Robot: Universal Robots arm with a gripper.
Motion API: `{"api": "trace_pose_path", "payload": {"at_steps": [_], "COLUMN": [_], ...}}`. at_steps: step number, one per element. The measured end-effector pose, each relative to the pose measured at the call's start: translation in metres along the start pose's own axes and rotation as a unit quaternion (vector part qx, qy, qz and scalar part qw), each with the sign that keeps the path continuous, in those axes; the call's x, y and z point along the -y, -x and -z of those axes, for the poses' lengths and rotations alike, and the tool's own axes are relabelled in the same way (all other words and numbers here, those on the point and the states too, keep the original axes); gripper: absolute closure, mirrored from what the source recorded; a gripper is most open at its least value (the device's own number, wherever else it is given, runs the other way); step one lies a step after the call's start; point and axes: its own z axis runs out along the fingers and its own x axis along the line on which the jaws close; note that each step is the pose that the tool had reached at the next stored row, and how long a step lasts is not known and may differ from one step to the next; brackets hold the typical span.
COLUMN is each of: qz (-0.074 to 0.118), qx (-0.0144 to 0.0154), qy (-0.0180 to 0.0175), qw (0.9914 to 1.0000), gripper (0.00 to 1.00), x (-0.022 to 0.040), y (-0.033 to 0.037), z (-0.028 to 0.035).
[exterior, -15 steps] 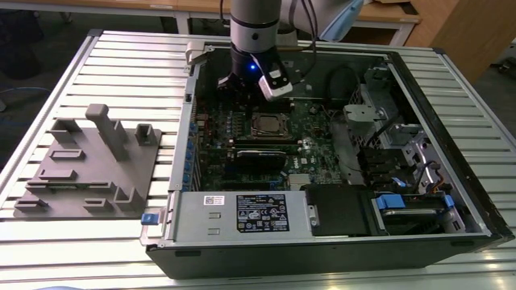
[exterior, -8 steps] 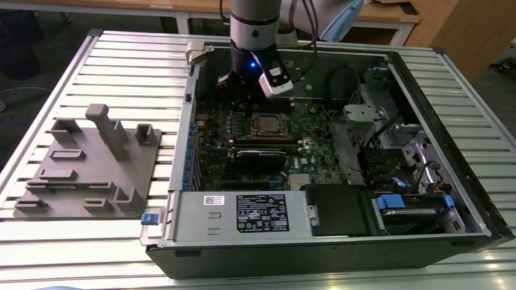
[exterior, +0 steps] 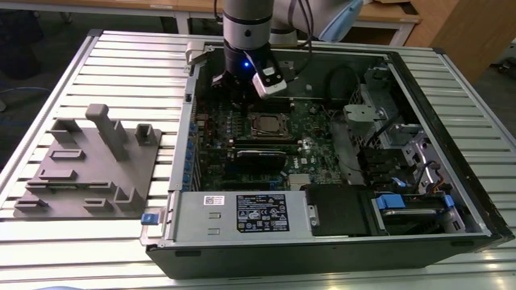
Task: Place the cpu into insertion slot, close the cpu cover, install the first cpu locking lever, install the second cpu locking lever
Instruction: 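Install the first cpu locking lever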
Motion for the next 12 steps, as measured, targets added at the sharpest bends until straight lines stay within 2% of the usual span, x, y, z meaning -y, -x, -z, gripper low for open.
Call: {"api": "trace_pose_path", "payload": {"at_steps": [4, 8, 12], "qz": [0.000, 0.000, 0.000], "qx": [-0.0001, 0.0000, 0.0001], "qy": [-0.0001, -0.0001, 0.0000], "qw": [1.00000, 1.00000, 1.00000], "gripper": [0.90, 0.90, 0.90], "x": [0.0000, 0.0000, 0.0000], "y": [-0.0012, -0.0012, -0.0025], "z": [0.0001, 0.0046, 0.0051]}}
